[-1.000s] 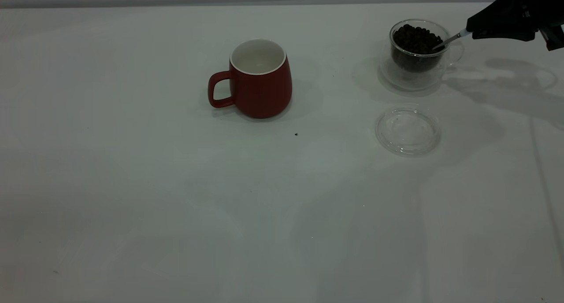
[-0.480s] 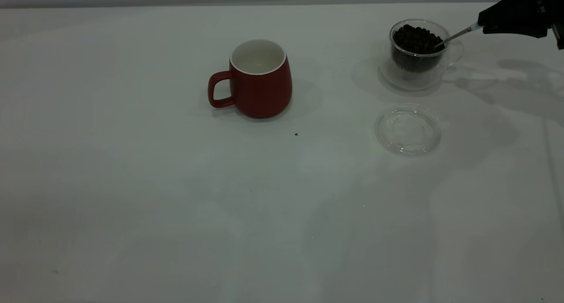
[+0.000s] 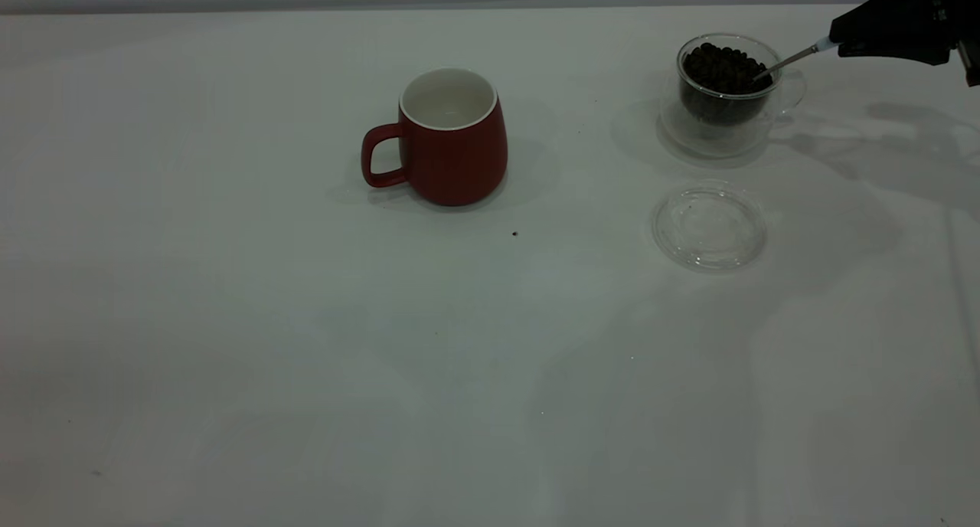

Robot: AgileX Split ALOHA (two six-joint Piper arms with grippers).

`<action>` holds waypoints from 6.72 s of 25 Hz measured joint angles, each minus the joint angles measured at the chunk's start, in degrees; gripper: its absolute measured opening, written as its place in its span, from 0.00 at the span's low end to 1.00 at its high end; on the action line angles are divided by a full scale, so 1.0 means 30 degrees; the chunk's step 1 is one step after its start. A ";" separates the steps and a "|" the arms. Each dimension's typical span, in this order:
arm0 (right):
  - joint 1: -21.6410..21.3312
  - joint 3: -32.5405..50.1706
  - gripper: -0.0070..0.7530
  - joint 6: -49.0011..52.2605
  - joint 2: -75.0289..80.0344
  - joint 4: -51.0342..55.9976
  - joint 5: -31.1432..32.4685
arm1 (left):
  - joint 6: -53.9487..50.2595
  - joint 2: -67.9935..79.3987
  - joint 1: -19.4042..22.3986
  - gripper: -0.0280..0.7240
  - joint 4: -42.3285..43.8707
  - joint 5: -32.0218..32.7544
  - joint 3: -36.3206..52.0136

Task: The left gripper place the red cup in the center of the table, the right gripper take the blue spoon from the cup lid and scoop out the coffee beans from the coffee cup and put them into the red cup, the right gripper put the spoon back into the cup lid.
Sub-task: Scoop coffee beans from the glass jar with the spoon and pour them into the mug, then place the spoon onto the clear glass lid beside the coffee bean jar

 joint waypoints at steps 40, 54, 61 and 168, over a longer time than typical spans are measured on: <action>-0.1003 0.0000 0.14 -0.0020 0.0498 0.1529 0.1728 | -0.0035 0.0000 0.0000 0.82 0.0000 0.0000 0.0000; -0.1003 0.0000 0.14 -0.0020 0.0498 0.1548 0.2168 | -0.0035 0.0000 0.0000 0.82 0.0000 0.0000 0.0000; -0.1003 0.0000 0.14 -0.0041 0.0498 0.2162 0.2739 | -0.0035 0.0000 0.0000 0.82 0.0000 0.0000 0.0000; 0.2059 0.9774 0.14 -0.7096 -1.0928 0.1148 -0.3545 | -0.0006 0.0000 0.0000 0.82 0.0000 0.0000 0.0000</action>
